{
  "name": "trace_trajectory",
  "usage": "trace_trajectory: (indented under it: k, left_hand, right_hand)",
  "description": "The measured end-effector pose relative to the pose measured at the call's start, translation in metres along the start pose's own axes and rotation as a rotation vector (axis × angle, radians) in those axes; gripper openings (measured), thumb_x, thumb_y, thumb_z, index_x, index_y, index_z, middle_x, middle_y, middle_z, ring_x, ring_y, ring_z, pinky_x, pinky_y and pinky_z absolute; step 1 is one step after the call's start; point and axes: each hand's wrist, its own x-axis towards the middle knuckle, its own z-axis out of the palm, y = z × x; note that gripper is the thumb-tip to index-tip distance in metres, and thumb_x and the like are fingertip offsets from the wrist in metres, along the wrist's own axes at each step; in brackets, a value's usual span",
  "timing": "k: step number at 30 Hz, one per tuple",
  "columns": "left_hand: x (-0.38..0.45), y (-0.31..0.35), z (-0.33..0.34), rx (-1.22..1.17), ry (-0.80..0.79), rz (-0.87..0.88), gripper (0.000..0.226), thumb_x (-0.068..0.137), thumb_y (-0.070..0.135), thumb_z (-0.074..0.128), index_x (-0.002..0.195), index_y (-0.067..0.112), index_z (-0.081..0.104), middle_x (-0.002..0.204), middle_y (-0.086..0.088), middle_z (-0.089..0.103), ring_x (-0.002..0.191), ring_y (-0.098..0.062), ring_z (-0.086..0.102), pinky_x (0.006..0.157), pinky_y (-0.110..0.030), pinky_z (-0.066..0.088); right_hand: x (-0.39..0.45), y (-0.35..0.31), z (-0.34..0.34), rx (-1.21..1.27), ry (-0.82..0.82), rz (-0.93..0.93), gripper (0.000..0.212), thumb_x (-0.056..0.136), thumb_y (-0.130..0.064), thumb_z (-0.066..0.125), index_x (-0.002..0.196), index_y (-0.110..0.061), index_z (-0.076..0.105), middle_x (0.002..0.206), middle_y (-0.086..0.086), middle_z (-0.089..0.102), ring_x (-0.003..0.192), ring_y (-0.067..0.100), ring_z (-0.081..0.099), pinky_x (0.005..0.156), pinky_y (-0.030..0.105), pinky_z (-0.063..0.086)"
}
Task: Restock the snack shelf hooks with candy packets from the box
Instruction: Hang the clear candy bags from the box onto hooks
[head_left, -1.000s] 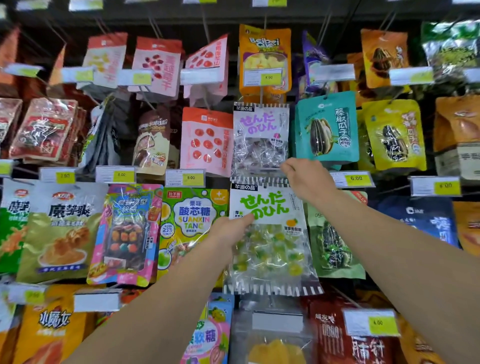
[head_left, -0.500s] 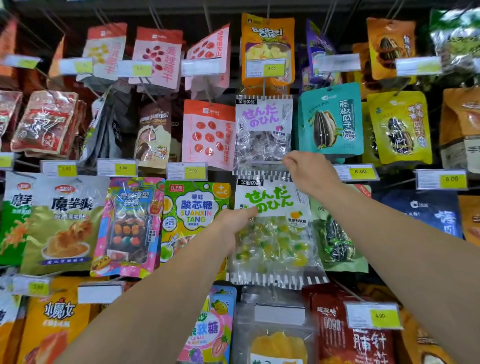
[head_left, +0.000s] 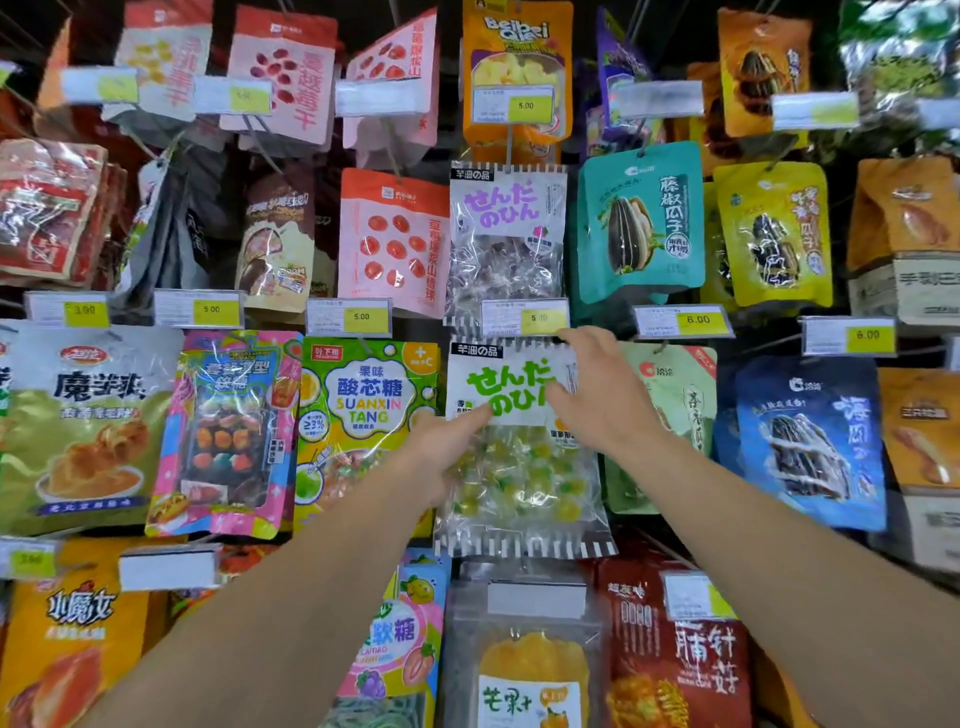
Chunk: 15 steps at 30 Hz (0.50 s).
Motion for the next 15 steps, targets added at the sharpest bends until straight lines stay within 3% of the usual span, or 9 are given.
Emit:
trace_trajectory:
  k: [2, 4, 7, 9, 11, 13, 15]
  left_hand:
    - [-0.008, -0.004, 0.001, 0.026, -0.003, 0.034, 0.108, 0.057, 0.062, 0.077, 0.146, 0.024, 0.030, 0.133, -0.007, 0.056, 0.115, -0.030, 0.058, 0.096, -0.051, 0.050]
    - [-0.009, -0.013, 0.001, 0.086, 0.012, 0.057, 0.085, 0.082, 0.056, 0.066, 0.145, 0.008, 0.036, 0.140, -0.009, 0.051, 0.123, -0.030, 0.052, 0.105, -0.045, 0.043]
    - [-0.007, -0.024, -0.002, 0.100, 0.051, 0.080, 0.066, 0.090, 0.052, 0.058, 0.134, 0.004, 0.051, 0.134, -0.008, 0.054, 0.123, -0.029, 0.050, 0.104, -0.042, 0.040]
    - [-0.014, -0.027, -0.005, 0.131, 0.035, 0.115, 0.051, 0.090, 0.055, 0.055, 0.110, 0.008, 0.060, 0.110, -0.003, 0.053, 0.106, -0.025, 0.052, 0.092, -0.037, 0.039]
    - [-0.019, -0.034, -0.010, 0.286, 0.033, 0.204, 0.035, 0.088, 0.057, 0.055, 0.078, 0.024, 0.048, 0.088, -0.003, 0.049, 0.084, -0.021, 0.049, 0.082, -0.035, 0.039]
    - [-0.027, -0.044, -0.017, 0.473, 0.091, 0.311, 0.028, 0.087, 0.049, 0.063, 0.089, 0.025, 0.048, 0.083, 0.000, 0.055, 0.072, -0.019, 0.056, 0.077, -0.038, 0.054]
    - [-0.034, -0.054, -0.022, 0.599, 0.140, 0.436, 0.052, 0.085, 0.037, 0.070, 0.128, 0.027, 0.042, 0.094, 0.003, 0.062, 0.076, -0.020, 0.066, 0.074, -0.041, 0.058]
  right_hand:
    - [-0.024, 0.002, 0.011, 0.027, -0.004, 0.047, 0.064, 0.090, -0.031, 0.060, 0.146, -0.014, 0.032, 0.145, 0.002, 0.029, 0.122, 0.025, 0.046, 0.098, 0.039, 0.044]
    - [-0.046, 0.007, 0.021, 0.025, -0.015, 0.077, 0.067, 0.091, -0.032, 0.061, 0.146, -0.014, 0.027, 0.145, 0.002, 0.026, 0.122, 0.023, 0.043, 0.097, 0.034, 0.041]
    - [-0.067, 0.012, 0.031, 0.159, -0.090, 0.177, 0.073, 0.090, -0.032, 0.062, 0.148, -0.019, 0.020, 0.150, 0.001, 0.022, 0.129, 0.024, 0.040, 0.102, 0.035, 0.036]
    - [-0.076, 0.016, 0.035, 0.310, -0.167, 0.254, 0.078, 0.088, -0.031, 0.065, 0.150, -0.026, 0.016, 0.154, 0.001, 0.026, 0.135, 0.023, 0.038, 0.109, 0.037, 0.035]
    - [-0.084, 0.021, 0.037, 0.335, -0.213, 0.254, 0.083, 0.088, -0.028, 0.067, 0.151, -0.030, 0.013, 0.157, 0.000, 0.027, 0.140, 0.022, 0.034, 0.113, 0.039, 0.032]
    - [-0.088, 0.026, 0.038, 0.307, -0.190, 0.231, 0.083, 0.088, -0.027, 0.069, 0.151, -0.030, 0.015, 0.156, 0.000, 0.030, 0.141, 0.022, 0.034, 0.114, 0.041, 0.032]
    - [-0.089, 0.029, 0.039, 0.279, -0.156, 0.231, 0.081, 0.087, -0.028, 0.069, 0.150, -0.029, 0.018, 0.153, 0.002, 0.034, 0.138, 0.023, 0.037, 0.112, 0.040, 0.035]
